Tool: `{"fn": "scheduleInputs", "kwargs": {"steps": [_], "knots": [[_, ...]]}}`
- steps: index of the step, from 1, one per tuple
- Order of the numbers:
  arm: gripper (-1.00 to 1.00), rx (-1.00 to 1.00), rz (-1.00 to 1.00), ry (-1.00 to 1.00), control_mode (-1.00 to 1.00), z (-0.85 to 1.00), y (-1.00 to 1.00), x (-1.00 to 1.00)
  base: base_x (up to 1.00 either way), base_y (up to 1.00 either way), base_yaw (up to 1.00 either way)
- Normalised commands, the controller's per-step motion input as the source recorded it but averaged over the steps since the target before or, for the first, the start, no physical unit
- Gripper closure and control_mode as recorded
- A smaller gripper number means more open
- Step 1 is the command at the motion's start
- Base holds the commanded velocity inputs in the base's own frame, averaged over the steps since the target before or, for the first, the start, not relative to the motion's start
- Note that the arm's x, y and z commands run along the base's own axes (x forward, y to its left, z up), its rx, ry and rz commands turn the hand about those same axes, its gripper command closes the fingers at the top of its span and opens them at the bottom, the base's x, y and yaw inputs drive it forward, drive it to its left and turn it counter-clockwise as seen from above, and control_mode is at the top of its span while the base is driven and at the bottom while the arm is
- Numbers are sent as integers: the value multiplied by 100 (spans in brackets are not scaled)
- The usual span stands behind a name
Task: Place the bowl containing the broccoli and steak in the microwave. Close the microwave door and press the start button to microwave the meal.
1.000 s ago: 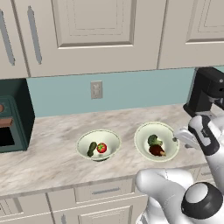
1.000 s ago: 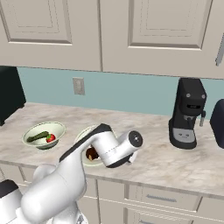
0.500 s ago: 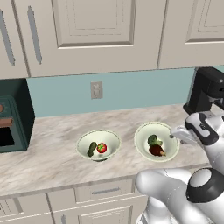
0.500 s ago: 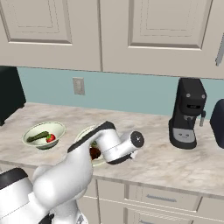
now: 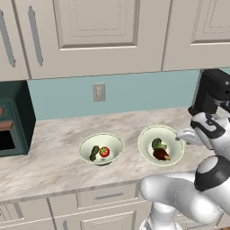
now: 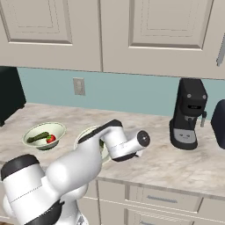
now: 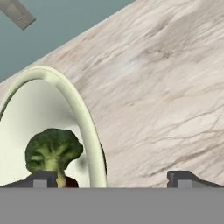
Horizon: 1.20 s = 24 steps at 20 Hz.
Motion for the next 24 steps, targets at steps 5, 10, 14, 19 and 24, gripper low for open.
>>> {"fn": "scheduleInputs", "kwargs": {"steps": [5,10,14,19,24], "knots": [[-100,-2,1,0,-100,0,-4,15,0,0,0],[-100,-3,2,0,-100,-3,16,6,0,0,0],[-100,-6,3,-1,-100,-22,32,0,0,0,0],[-100,-4,4,-6,-100,-39,29,0,0,0,0],[100,-1,3,-4,-100,-41,19,4,0,0,0]]}}
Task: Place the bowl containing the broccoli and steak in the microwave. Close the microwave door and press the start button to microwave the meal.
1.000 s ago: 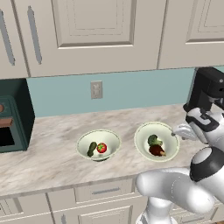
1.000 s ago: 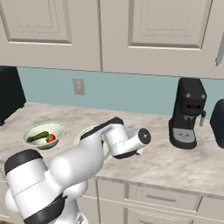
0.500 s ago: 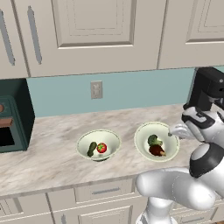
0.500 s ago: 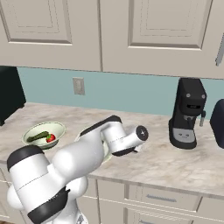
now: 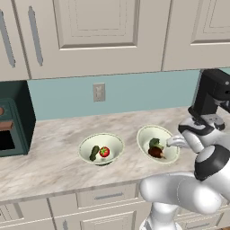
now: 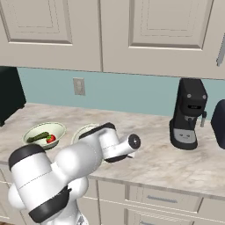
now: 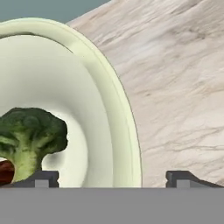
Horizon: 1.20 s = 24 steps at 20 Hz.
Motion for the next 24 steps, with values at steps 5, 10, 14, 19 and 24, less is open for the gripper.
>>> {"fn": "scheduleInputs", "kwargs": {"steps": [5,10,14,19,24], "knots": [[100,0,0,-2,-100,-15,5,3,0,0,0],[100,1,0,0,-100,1,-4,0,0,0,0],[100,4,0,0,-100,24,-23,0,0,0,0],[100,1,0,0,-100,62,-25,-10,0,0,0],[100,0,0,7,-100,59,-20,-13,0,0,0]]}}
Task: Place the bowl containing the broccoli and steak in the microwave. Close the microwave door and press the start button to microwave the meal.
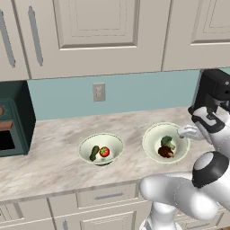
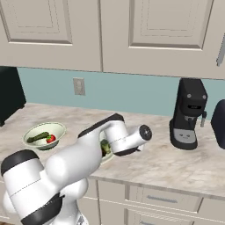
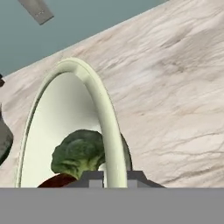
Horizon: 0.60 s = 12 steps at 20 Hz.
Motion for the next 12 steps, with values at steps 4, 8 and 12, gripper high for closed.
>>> {"fn": "scheduleInputs", "kwargs": {"steps": [4,8,12], "knots": [[100,0,-3,15,-100,21,-5,-11,0,0,0],[100,4,-6,19,-100,12,-4,-3,0,0,0],[100,24,-5,19,-100,15,-6,-8,0,0,0]]}}
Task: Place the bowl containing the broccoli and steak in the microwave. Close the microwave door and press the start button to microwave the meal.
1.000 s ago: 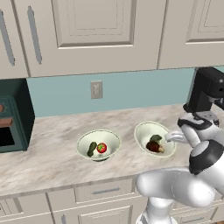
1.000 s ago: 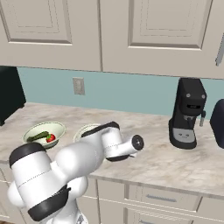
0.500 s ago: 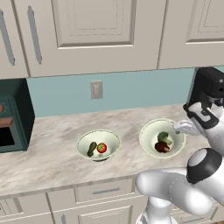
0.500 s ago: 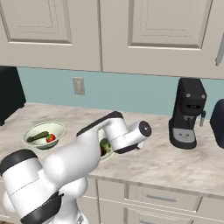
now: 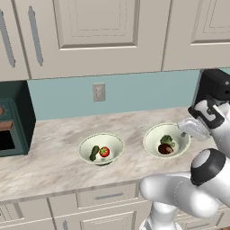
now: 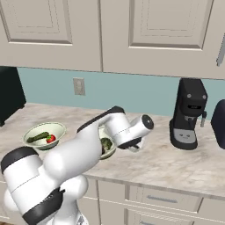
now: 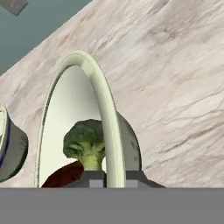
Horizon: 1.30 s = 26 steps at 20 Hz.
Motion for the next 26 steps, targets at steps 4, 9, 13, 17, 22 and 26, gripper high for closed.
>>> {"fn": "scheduleInputs", "kwargs": {"steps": [4,9,13,17,22,26], "knots": [[100,34,0,9,-100,38,-1,-44,0,0,0],[100,28,-3,-3,-100,84,0,-82,0,0,0],[100,6,-11,10,-100,68,39,-63,0,0,0],[100,0,-21,26,-100,35,44,-10,0,0,0],[100,3,-18,16,-100,25,26,-34,0,0,0],[100,7,-8,0,-100,38,2,-92,0,0,0]]}}
